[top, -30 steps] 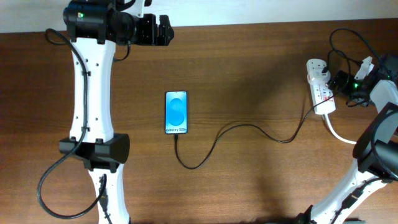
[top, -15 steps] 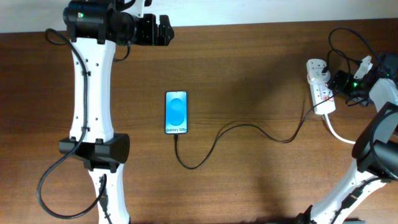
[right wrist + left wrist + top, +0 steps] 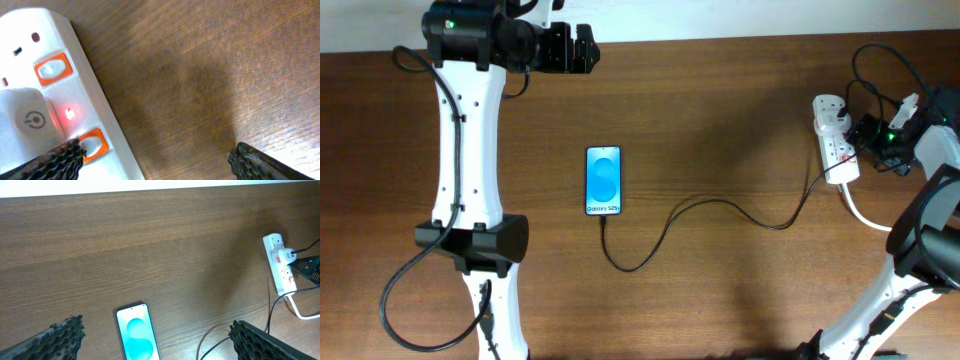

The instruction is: Plug charger to phone and switch on socket

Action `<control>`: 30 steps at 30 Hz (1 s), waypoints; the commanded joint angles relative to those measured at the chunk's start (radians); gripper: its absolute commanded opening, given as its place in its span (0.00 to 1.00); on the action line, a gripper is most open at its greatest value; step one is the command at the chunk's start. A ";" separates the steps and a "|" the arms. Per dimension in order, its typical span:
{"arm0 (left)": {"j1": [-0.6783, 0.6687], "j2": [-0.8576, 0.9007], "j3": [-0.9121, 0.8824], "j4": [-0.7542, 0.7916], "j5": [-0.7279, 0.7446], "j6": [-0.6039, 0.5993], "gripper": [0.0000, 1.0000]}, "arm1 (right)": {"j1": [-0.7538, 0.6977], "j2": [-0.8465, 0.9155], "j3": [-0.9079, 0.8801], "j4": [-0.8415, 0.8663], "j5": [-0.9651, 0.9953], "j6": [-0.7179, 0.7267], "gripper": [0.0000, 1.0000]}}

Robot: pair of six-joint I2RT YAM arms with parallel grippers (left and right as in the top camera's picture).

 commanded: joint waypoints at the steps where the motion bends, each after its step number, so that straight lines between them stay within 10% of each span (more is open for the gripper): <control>1: 0.002 -0.001 0.010 0.002 0.011 0.012 0.99 | -0.026 0.014 0.092 -0.080 -0.024 0.009 0.98; 15: 0.002 -0.001 0.010 0.002 0.011 0.012 0.99 | -0.091 -0.437 0.336 -0.441 -0.126 0.033 0.98; 30: 0.002 -0.001 0.010 0.002 0.011 0.012 0.99 | 0.318 -1.014 0.336 -0.750 -0.269 0.034 0.98</control>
